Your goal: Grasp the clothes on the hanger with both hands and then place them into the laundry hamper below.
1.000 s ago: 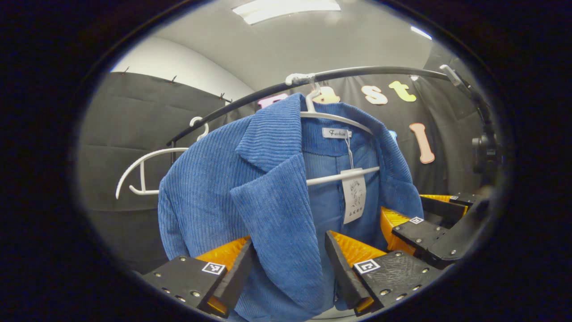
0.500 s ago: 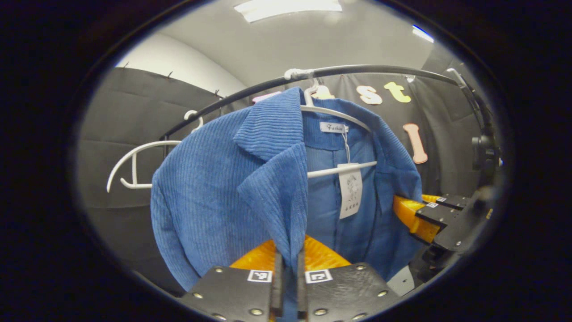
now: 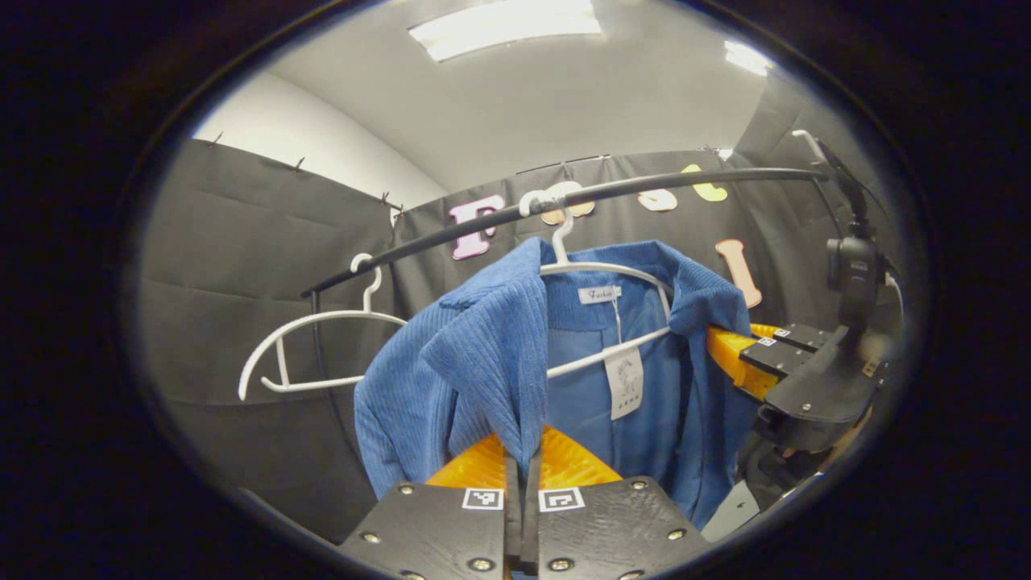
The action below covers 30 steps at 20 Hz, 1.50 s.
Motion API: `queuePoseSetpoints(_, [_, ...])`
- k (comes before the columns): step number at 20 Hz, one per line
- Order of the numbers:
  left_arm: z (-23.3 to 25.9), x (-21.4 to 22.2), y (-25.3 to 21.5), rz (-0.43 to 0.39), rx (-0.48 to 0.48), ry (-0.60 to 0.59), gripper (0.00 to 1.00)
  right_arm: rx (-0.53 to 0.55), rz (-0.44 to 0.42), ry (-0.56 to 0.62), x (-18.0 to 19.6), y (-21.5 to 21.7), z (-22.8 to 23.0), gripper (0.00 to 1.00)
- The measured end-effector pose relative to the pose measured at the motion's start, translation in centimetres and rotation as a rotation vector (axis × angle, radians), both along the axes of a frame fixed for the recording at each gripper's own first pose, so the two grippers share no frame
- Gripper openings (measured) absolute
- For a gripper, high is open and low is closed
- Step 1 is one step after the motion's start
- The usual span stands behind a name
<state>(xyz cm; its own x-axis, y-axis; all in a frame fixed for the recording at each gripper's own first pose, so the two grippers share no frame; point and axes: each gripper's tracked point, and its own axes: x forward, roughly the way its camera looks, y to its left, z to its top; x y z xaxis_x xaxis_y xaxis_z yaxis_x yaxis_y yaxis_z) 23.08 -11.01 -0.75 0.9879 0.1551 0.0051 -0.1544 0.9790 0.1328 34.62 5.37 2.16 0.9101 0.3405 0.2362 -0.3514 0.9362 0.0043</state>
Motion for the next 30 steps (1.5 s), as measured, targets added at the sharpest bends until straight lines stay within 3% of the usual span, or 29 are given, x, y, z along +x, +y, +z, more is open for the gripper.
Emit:
queuePoseSetpoints(10, [6.2, -1.9, 5.6, 0.058, 0.01, -0.08, 0.06, -0.01, -0.098, -0.129, 5.3, -2.2, 5.1, 0.05])
queuePoseSetpoints(18, [9.4, -2.8, 10.7, 0.105, 0.053, -0.106, 0.05, 0.002, -0.158, -0.106, 8.8, -3.7, 4.1, 0.05])
queuePoseSetpoints(19, [9.7, -2.6, 11.2, 0.103, 0.06, -0.108, 0.01, 0.007, -0.162, -0.104, 9.2, -3.7, 4.1, 0.05])
queuePoseSetpoints(23, [11.2, -2.0, 13.2, 0.114, 0.097, -0.124, 0.05, -0.01, -0.178, -0.104, 10.1, -4.1, 3.5, 0.05])
queuePoseSetpoints(26, [11.7, -1.9, 14.8, 0.129, 0.084, -0.131, 0.0, -0.018, -0.195, -0.095, 11.3, -4.9, 2.8, 0.05])
queuePoseSetpoints(30, [12.2, -0.2, 16.8, 0.145, 0.047, -0.134, 0.06, -0.026, -0.169, -0.049, 12.7, -4.4, 1.6, 0.05])
